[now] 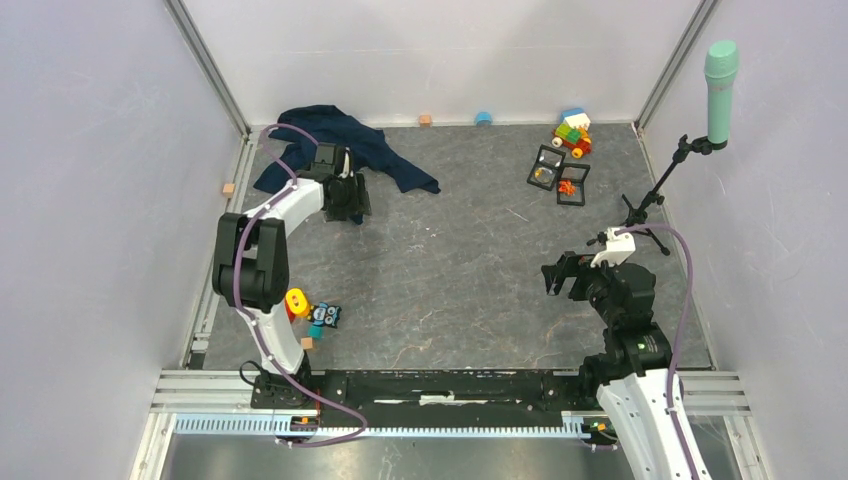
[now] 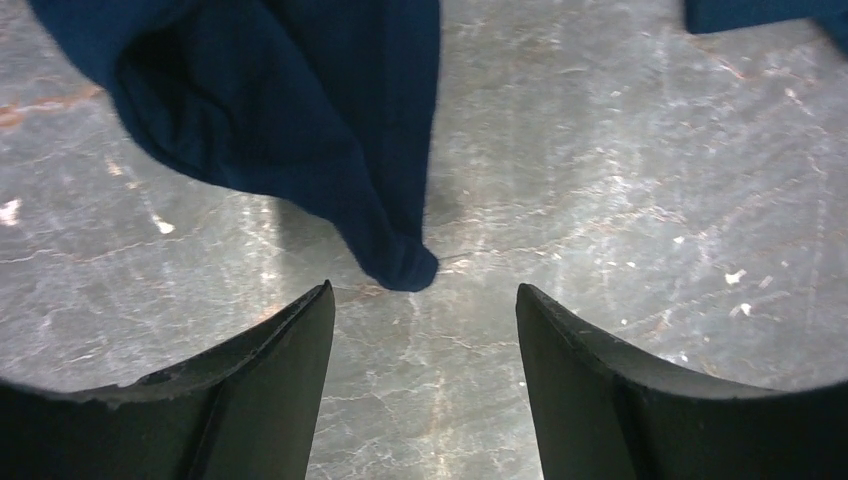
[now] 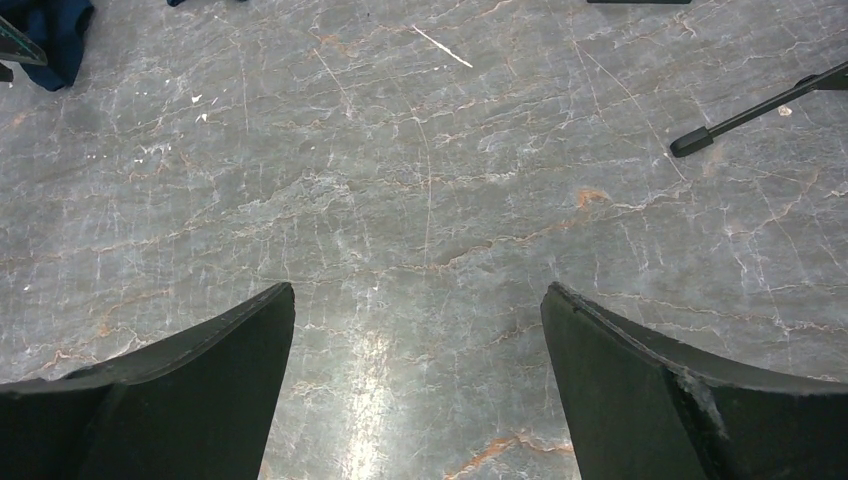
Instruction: Pin the brooch onto the clothing
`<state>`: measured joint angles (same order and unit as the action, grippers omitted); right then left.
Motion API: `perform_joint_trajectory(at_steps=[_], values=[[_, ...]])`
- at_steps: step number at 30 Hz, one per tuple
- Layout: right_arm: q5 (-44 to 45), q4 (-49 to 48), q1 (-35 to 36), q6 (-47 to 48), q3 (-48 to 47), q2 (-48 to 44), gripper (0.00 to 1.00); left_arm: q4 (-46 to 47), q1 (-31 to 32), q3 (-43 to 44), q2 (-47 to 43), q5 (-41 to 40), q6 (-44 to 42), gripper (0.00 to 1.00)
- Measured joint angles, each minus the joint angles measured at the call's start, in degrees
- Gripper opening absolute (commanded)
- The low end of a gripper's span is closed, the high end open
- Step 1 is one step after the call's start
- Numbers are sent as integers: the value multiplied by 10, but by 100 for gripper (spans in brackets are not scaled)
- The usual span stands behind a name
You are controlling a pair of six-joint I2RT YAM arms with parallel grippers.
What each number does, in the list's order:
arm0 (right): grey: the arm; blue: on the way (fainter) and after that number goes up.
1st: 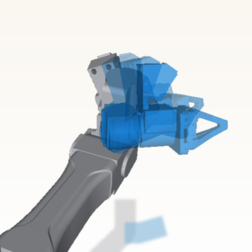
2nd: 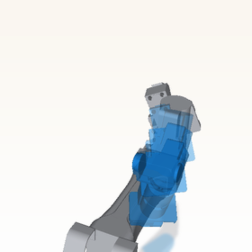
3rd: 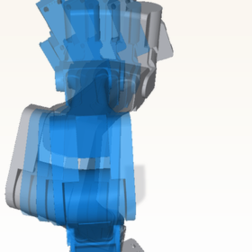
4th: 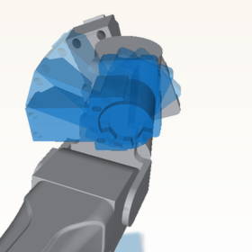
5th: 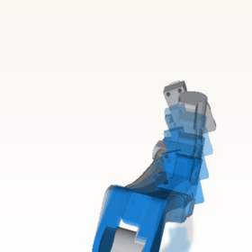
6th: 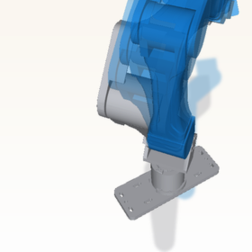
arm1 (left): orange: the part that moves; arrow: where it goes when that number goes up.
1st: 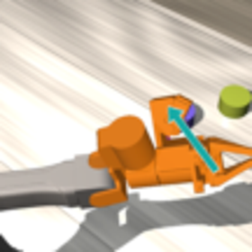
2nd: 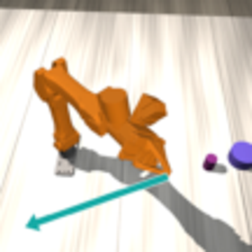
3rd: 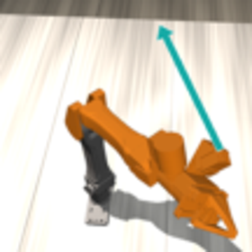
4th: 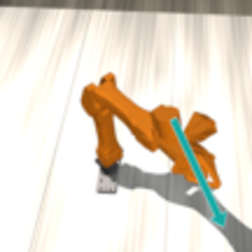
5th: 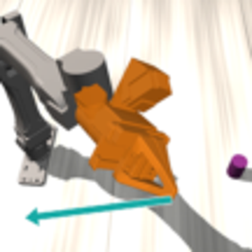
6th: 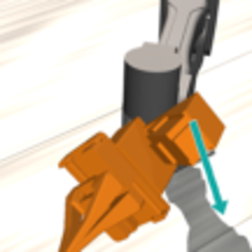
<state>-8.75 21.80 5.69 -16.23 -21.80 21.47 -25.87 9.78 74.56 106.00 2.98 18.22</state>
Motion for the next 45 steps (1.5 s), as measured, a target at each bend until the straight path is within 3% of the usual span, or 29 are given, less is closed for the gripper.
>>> perform_joint_trajectory(at_steps=[10,16,21,25,33,38,45], values=[[-3,2,0,0,3,0,98,5,-5,0,22,-40,1,53],[-12,2,0,-3,10,1,98,8,-11,4,55,-41,4,3],[-18,3,0,-5,10,1,98,10,-14,3,40,-39,3,2],[-19,6,0,3,10,1,98,-14,3,7,-61,-23,-8,2],[-47,26,0,43,-10,17,98,-75,35,212,-303,194,-5,3],[-124,5,0,56,-18,16,98,-85,33,265,-332,331,16,3],[-215,-43,0,51,-19,30,98,-82,35,184,-310,427,62,3]])
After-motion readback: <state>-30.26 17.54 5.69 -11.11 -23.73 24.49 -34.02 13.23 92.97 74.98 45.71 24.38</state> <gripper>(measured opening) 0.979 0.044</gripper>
